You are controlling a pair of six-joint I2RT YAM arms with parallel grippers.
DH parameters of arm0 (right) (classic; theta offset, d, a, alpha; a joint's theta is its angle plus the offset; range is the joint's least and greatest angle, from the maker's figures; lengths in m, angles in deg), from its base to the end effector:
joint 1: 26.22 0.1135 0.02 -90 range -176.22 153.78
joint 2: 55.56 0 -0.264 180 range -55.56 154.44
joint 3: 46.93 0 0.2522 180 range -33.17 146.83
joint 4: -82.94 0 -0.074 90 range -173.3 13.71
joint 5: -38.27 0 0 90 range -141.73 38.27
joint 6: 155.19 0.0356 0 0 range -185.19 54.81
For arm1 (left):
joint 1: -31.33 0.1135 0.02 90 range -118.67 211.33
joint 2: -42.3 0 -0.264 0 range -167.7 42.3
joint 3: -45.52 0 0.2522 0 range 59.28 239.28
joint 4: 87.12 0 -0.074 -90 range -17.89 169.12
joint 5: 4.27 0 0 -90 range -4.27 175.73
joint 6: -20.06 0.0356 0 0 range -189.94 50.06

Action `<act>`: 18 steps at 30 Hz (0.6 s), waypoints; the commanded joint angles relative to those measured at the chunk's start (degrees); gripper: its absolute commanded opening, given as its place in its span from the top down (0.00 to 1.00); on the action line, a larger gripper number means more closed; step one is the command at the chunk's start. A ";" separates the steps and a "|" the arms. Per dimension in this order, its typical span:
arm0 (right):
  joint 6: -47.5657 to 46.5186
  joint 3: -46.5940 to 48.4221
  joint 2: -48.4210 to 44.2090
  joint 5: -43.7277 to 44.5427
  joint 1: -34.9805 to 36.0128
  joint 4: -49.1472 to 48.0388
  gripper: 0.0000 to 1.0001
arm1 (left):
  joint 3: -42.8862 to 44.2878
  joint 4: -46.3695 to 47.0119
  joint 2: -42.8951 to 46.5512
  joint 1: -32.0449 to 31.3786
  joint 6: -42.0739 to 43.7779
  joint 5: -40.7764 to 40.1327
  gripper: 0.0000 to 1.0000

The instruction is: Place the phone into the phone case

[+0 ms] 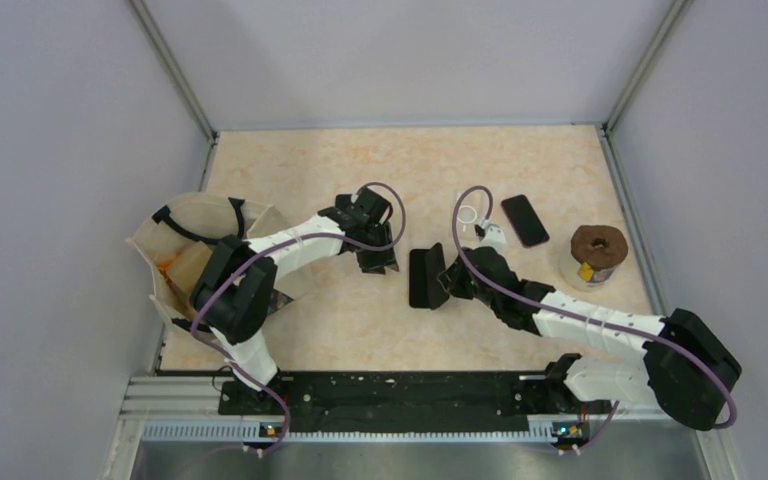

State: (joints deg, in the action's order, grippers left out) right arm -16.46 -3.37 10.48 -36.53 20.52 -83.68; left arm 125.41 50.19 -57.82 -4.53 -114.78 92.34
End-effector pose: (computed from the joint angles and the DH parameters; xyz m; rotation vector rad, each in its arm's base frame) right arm 0.1669 0.1638 0.1948 0.1919 2.2397 0.6470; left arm 0.2835 -0.2100 0.1888 -0.1805 2.7957 -0.5600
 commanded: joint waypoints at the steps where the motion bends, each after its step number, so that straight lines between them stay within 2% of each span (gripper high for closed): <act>1: 3.26 -1.28 0.97 0.32 -0.27 -12.80 1.00 | -1.32 2.53 1.60 0.24 0.35 0.63 0.58; 18: 6.64 -12.01 2.87 1.08 -0.21 -29.65 1.00 | -1.23 6.58 -3.88 -3.01 -2.02 2.34 0.62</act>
State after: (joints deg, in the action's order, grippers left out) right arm -11.56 -14.30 12.28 -35.92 20.50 -103.15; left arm 124.04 53.73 -60.85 -6.69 -115.46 94.04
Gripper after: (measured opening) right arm 0.095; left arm 0.390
